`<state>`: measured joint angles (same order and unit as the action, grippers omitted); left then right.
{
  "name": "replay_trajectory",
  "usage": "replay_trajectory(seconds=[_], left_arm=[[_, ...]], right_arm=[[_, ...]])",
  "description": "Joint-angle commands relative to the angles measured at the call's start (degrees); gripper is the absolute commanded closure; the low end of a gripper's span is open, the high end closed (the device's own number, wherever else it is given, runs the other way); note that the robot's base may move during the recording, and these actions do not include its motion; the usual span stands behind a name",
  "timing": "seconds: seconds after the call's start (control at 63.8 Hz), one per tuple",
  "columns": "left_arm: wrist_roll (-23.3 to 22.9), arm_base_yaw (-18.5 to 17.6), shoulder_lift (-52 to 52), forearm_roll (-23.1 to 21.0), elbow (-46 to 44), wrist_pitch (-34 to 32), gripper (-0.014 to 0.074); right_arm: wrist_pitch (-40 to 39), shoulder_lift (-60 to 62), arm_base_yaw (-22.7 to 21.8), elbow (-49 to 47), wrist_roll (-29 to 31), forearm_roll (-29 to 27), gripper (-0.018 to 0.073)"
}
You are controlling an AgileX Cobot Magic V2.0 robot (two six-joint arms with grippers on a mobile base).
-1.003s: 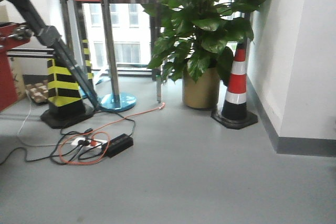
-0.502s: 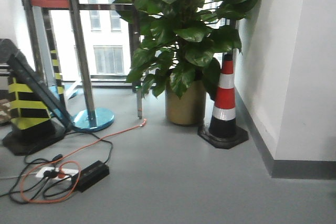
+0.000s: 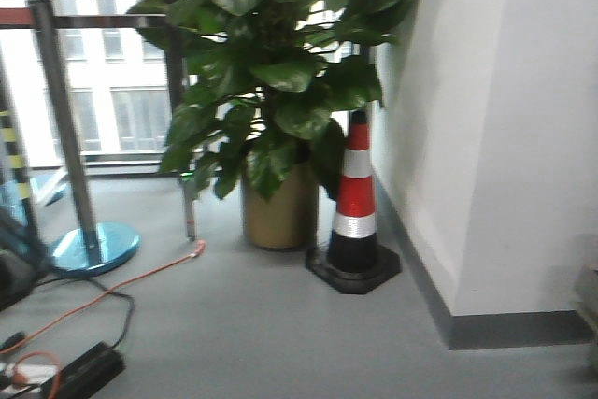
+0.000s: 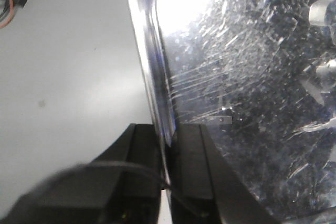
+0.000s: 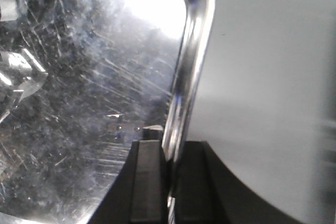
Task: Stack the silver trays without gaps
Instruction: 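Carry the tray in both grippers while driving across the room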
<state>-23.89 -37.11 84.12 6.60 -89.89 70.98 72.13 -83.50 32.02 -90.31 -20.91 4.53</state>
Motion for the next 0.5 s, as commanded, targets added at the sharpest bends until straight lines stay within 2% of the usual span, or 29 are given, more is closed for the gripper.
replay_trajectory(seconds=[0.0,0.486], left_arm=[[1.8,-0.5,-2.1,0.6,-1.4,3.4,0.0645],[1.8,-0.5,-2.1,0.6,-1.4,3.4,0.0645]], right_arm=[[1.9,2.5,0.0,-1.7,1.0,1.1,0.0503],[1.9,2.5,0.0,-1.7,1.0,1.1,0.0503]])
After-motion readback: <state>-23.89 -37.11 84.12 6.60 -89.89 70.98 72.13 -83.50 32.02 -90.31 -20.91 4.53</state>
